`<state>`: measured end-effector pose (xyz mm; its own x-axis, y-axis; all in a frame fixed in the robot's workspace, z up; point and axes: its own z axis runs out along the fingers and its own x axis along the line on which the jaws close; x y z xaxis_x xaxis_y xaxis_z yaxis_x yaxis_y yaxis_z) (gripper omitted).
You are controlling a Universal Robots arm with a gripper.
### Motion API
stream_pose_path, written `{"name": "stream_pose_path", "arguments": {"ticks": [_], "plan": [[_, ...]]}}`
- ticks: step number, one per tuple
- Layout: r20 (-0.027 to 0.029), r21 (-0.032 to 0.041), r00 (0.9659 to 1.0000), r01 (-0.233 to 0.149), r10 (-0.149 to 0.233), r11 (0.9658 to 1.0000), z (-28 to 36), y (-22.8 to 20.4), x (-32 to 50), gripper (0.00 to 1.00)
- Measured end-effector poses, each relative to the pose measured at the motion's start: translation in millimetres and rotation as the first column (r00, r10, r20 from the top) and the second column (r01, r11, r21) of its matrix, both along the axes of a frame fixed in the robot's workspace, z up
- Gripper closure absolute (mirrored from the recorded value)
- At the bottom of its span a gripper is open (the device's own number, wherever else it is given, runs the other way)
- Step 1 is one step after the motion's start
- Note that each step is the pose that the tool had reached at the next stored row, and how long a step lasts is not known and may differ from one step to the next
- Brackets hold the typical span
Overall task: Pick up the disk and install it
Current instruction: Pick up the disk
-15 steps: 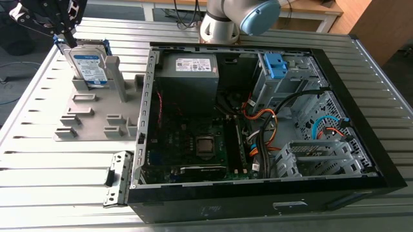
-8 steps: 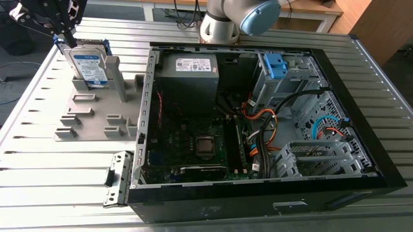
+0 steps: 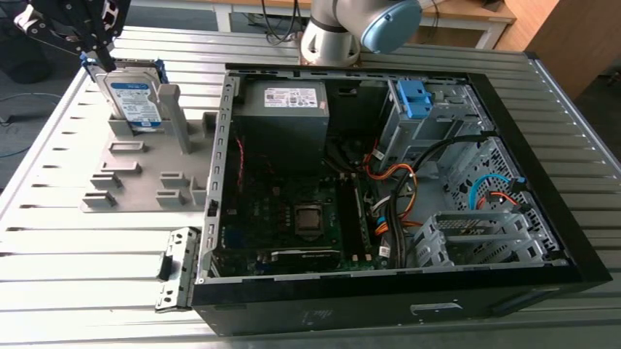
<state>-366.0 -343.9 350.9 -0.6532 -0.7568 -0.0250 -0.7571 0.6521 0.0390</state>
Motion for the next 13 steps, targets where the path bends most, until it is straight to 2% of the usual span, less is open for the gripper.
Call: {"name": "stream_pose_path", "arguments": {"ticks": [13], "plan": [[-0.0001, 0.0, 0.9998, -0.019, 0.019, 0.9998, 0.0, 0.0, 0.0, 0.89]]}}
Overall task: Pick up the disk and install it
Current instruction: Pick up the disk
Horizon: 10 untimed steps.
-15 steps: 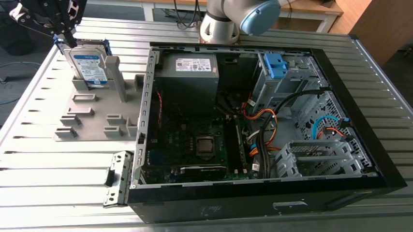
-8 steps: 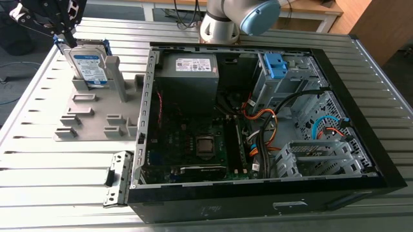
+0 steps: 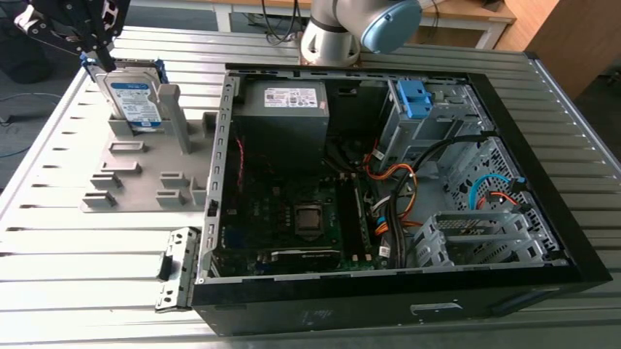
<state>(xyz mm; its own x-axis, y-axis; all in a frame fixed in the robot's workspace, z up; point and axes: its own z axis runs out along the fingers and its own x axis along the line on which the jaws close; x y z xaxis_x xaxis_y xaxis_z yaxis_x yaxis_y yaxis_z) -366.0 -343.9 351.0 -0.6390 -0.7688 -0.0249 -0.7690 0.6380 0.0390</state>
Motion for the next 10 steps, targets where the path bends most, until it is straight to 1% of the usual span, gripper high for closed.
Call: {"name": "stream_pose_path", "arguments": {"ticks": [10], "plan": [[0.0001, 0.0, 0.9999, -0.015, 0.015, 0.9999, 0.0, 0.0, 0.0, 0.89]]}}
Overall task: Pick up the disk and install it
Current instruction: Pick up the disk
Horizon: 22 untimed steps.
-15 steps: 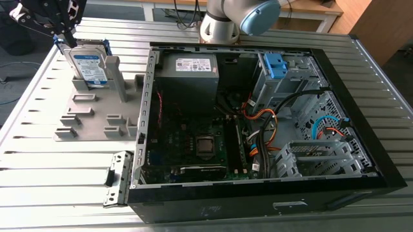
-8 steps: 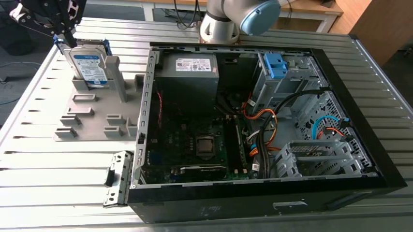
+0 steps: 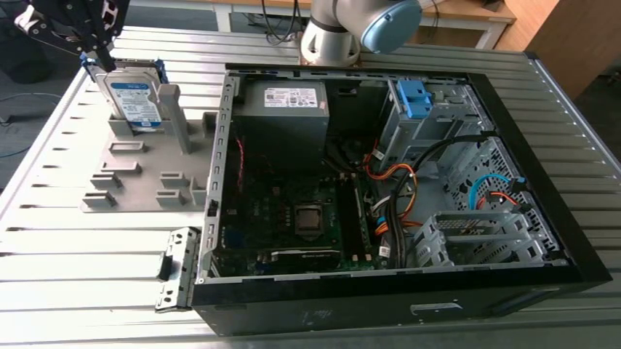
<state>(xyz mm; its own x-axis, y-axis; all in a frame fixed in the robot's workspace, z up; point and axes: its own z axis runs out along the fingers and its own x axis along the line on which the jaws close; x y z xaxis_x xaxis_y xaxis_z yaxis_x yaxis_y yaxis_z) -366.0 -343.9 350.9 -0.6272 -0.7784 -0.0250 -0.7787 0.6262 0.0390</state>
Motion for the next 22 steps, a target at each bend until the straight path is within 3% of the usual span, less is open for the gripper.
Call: {"name": "stream_pose_path", "arguments": {"ticks": [9, 22], "plan": [[0.0, 0.0, 0.9999, -0.014, 0.014, 0.9999, 0.0, 0.0, 0.0, 0.89], [0.0, 0.0, 0.998, -0.064, 0.064, 0.998, 0.0, 0.0, 0.0, 0.89]]}}
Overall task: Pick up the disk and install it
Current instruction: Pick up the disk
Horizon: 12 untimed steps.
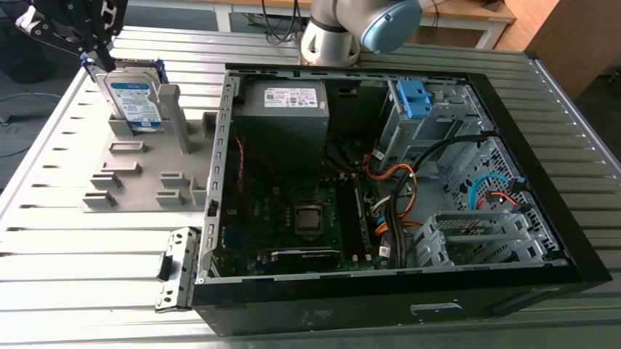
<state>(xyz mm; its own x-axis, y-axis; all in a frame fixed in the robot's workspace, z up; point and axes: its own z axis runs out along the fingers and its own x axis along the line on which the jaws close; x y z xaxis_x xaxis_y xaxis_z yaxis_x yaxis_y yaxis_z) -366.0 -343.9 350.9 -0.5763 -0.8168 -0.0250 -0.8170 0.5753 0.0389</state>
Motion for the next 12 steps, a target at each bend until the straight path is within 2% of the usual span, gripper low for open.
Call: {"name": "stream_pose_path", "arguments": {"ticks": [12], "plan": [[0.0, 0.0, 0.9992, -0.04, 0.04, 0.9992, 0.0, 0.0, 0.0, 0.89]]}}
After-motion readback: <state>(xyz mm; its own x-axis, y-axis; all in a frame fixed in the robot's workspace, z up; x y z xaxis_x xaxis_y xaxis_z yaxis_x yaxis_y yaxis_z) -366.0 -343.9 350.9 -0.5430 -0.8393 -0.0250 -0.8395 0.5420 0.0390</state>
